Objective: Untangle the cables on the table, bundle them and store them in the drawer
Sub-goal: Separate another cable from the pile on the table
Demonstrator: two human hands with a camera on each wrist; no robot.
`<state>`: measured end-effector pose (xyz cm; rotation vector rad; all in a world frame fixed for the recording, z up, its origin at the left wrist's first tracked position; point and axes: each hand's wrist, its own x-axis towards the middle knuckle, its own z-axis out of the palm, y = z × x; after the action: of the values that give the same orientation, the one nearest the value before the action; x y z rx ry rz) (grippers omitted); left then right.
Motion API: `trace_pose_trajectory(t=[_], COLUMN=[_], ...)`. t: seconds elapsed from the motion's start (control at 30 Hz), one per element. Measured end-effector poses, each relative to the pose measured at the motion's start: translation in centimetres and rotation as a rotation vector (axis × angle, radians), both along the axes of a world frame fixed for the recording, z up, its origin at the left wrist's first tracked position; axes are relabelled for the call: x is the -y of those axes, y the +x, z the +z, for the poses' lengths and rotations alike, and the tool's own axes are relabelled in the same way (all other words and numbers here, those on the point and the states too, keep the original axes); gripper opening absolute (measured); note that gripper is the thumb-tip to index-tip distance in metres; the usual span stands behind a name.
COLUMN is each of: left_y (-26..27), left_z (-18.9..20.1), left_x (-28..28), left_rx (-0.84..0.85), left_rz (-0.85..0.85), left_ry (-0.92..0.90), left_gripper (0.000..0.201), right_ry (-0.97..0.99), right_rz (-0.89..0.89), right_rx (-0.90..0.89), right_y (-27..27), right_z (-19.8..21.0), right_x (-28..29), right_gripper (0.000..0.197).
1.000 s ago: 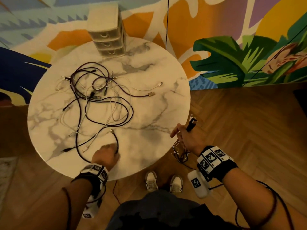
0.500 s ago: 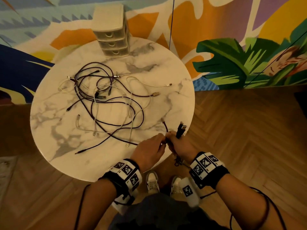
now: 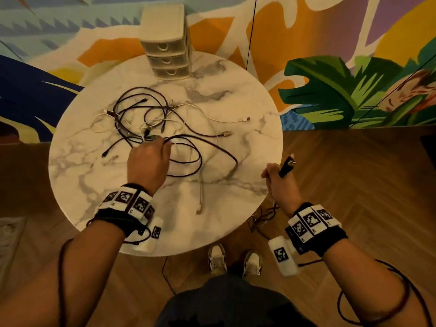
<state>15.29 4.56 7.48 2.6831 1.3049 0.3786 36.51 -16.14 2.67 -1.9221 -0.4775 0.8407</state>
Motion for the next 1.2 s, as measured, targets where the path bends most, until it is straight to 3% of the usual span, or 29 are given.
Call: trace_pose_trajectory(t=[0.07,0.13,0.23,0.33,0.5,0.63,0.83,0.87,0.97,1.03,1.1,1.2], left_y=[1.8,3.3,4.0,3.0,-1.7,-4.5,-3.8,-3.7,-4.2,-4.3,-3.4,-2.3], left_z=[1.6,2.2,1.2,-1.0,-7.4,-8.9,-5.7,-6.0,-8.7,-9.6,-8.1,-4.1], left_x=[2.1,5.2,8.3,8.9,5.6,1.0,-4.3,-4.3,-2.9,-2.4,-2.5,-3.2], left_rx=[-0.015,-0.125,-0.219,-0.155,-0.090,-0.014,0.277,0.204,-0.224,-0.306,-0.200,0.129], left_rz=[-0.116,-0.231,-0.302,-0.350,-0.187,0.063,0.180,0.137,-0.107,-0.177,-0.126,0.060], left_ry=[0.083,0.050,-0.048,-0.071,-0.334,-0.553,-0.353,-0.381,-0.497,-0.523,-0.512,-0.391], left_gripper=[0.030,0.027,0.027,0.017,0.030,0.015,0.016,0.017,0.025,0.030,0.030,0.033], right_ry=[0.151,0.252,0.097,-0.094,-0.095,-0.049,0.068,0.072,0.088,0.094,0.167,0.221], right_rz=[0.059,0.179,0.399,0.435,0.293,0.199,0.060,0.030,-0.099,-0.179,-0.262,-0.298], right_rx=[0.097,0.057,0.064,0.126,0.073,0.029,0.026,0.042,0.037,0.071,0.043,0.138], right_y=[-1.4,-3.3,-5.4,-5.6,-4.1,-2.8,0.0,0.5,1.8,2.6,3.1,3.6], right_z=[2.3,4.3,4.4,3.1,2.8,3.4,4.1,3.8,3.2,2.9,3.4,4.3], right_x=[-1.0,-2.1,-3.5,-3.9,-3.6,-3.4,-3.5,-3.6,-3.9,-4.0,-3.8,-3.7], right_gripper=[0.032,0.030,0.039,0.045,0.041,0.044,0.042,0.042,0.039,0.038,0.033,0.030])
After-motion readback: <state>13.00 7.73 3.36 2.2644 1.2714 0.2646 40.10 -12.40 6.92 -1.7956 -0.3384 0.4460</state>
